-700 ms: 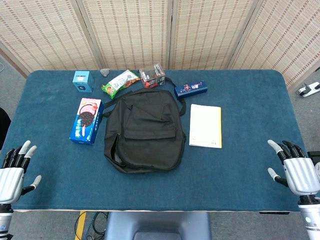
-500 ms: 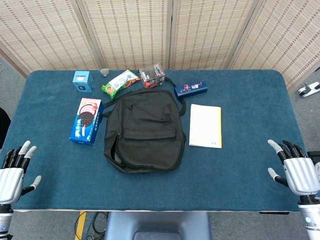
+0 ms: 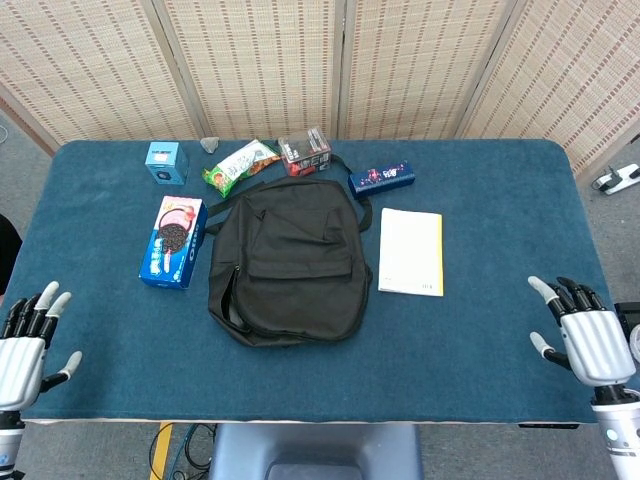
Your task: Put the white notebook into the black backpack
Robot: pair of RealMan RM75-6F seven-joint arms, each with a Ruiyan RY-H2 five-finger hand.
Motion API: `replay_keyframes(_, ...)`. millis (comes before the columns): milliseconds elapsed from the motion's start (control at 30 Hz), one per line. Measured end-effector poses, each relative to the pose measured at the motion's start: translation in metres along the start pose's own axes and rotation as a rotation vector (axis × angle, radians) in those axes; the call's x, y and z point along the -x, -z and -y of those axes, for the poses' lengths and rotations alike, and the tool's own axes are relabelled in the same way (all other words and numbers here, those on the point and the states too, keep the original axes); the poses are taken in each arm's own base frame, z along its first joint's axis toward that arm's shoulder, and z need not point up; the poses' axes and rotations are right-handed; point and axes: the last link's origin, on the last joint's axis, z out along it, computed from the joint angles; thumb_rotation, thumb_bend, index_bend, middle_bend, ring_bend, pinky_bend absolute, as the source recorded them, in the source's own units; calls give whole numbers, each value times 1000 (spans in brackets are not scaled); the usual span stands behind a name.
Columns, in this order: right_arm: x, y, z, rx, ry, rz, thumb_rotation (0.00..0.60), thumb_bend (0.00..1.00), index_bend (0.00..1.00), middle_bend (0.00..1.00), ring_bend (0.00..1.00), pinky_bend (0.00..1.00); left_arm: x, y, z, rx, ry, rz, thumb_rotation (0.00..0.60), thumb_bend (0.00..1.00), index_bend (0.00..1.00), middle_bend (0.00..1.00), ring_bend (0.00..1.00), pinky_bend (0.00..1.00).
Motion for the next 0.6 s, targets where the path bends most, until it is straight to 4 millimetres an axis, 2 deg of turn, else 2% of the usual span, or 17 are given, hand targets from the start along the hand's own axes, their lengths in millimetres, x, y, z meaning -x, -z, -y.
replay_keyframes(367,6,-28,7,-57,20,55,600,202,165,257,152,201,0,2,1,-1,5,0,600,297,0,0,0,0)
replay_keyframes(600,22,-56,16,-117,22,125,600,204,164,257,151,201,0,2,-1,7,7,-2,600,297,0,0,0,0)
